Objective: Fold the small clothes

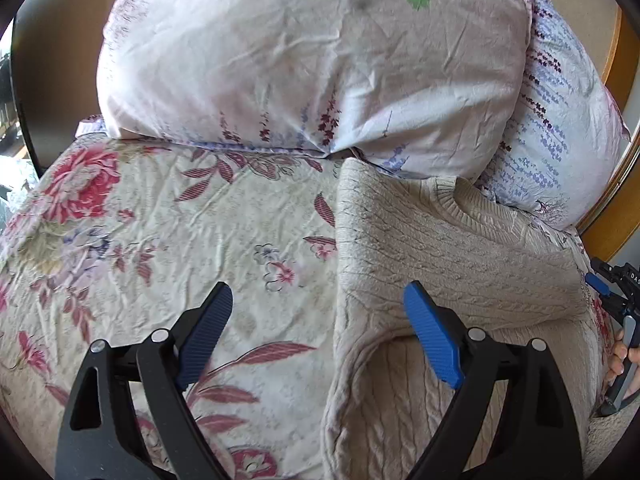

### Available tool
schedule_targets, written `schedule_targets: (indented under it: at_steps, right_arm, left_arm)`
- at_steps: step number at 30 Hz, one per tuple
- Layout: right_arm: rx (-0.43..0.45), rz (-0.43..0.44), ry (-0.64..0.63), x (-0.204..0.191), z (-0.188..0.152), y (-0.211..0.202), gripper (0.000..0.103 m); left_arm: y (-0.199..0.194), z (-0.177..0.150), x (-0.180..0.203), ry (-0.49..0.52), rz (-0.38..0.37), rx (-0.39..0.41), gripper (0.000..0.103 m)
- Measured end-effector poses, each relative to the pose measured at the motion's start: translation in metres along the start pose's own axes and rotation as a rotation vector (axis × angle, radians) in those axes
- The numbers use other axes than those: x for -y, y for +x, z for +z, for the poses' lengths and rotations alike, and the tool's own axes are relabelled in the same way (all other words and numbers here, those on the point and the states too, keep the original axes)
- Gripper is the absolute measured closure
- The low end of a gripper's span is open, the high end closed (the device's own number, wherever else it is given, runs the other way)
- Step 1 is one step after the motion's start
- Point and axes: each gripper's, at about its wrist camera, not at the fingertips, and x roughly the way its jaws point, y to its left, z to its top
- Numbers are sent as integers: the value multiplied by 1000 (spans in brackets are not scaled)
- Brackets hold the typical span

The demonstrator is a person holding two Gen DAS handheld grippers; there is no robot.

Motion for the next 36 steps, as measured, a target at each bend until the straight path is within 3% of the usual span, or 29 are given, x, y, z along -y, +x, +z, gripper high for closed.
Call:
schedule_targets:
  at_steps: [2, 4, 7, 8, 11, 14, 17, 19, 22, 24, 25, 26, 28, 29, 32, 36]
  right_arm:
    - [-23, -11, 2, 0, -2, 9, 53]
    - [-46, -31, 10, 3, -5, 16, 52]
    - [-74, -70, 17, 11, -8, 24, 49]
    - [-82, -77, 18, 13, -9, 26, 49]
    - [-84, -90, -9, 11, -10, 27, 49]
    - [-76, -97, -32, 7, -11, 24, 46]
    - [-62, -118, -41, 6, -12, 20, 36]
    - [-78, -130, -30, 11, -15, 26, 35]
    - [-82, -155, -76, 5, -17, 26, 35]
    - [-75, -120, -55, 4, -18, 14, 35]
    - [-65, -87, -42, 6, -18, 5, 34]
    - [-54, -64, -36, 7, -19, -6, 33]
    - [-28, -42, -42, 13, -21, -31, 23]
    - [-18, -32, -47, 17, -23, -44, 21]
    - [-16, 15, -48, 36, -34, -76, 21]
    - [-45, 22, 6, 65, -55, -101, 21]
  left_arm:
    - [28, 13, 3, -21, -21, -65, 32]
    - [50, 20, 5, -39, -47, -106, 40]
    - [67, 30, 6, -63, -71, -100, 49]
    - [71, 33, 6, -64, -85, -105, 65]
    - [76, 37, -2, -108, -138, -111, 90]
    - [76, 38, -13, -111, -132, -98, 95]
    - [76, 39, -24, -141, -126, -84, 99]
    - [77, 40, -25, -132, -82, -65, 100]
    - [71, 38, -19, -99, -65, -48, 100]
    - [55, 34, -15, -73, -76, -9, 100]
    - [42, 30, -14, -57, -96, 17, 91]
    - [28, 26, -14, -41, -119, 39, 72]
    - [-2, 14, -14, -1, -124, 89, 44]
    - [-16, 6, -14, 22, -123, 107, 39]
    - [-47, -22, -23, 75, -164, 93, 34]
    - [-64, -61, -41, 37, -254, 21, 34]
